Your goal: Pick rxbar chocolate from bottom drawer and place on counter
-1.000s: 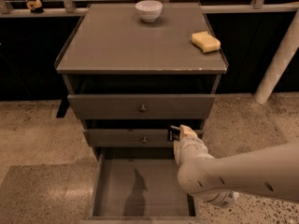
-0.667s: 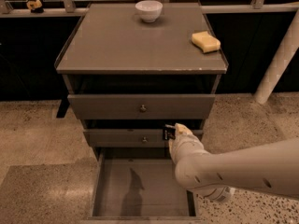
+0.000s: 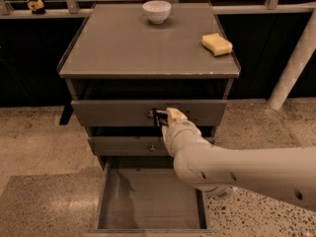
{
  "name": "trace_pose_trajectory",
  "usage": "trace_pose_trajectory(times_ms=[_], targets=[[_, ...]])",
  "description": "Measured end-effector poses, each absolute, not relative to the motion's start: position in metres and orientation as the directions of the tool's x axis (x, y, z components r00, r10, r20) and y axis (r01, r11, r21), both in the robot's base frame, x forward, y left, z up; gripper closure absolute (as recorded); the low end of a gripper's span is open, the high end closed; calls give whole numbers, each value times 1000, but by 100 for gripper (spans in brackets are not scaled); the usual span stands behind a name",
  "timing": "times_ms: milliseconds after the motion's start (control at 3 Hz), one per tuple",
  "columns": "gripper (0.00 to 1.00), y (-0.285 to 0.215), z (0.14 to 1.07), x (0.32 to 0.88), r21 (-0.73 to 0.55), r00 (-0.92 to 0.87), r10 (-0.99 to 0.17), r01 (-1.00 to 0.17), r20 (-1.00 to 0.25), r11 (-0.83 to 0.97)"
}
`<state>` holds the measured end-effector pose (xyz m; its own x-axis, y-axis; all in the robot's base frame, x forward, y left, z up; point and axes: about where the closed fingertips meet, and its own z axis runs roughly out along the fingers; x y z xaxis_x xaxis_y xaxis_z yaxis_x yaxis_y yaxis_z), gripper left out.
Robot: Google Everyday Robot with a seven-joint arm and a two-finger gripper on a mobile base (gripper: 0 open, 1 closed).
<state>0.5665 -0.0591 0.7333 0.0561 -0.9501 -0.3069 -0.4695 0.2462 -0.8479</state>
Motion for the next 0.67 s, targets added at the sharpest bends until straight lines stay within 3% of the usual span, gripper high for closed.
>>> trace_pose_trajectory(times_ms=[333, 667], targets=[[100, -38, 792, 570, -892, 149, -940, -390, -305, 228], [100, -38, 792, 569, -891, 149, -940, -392, -306, 228]])
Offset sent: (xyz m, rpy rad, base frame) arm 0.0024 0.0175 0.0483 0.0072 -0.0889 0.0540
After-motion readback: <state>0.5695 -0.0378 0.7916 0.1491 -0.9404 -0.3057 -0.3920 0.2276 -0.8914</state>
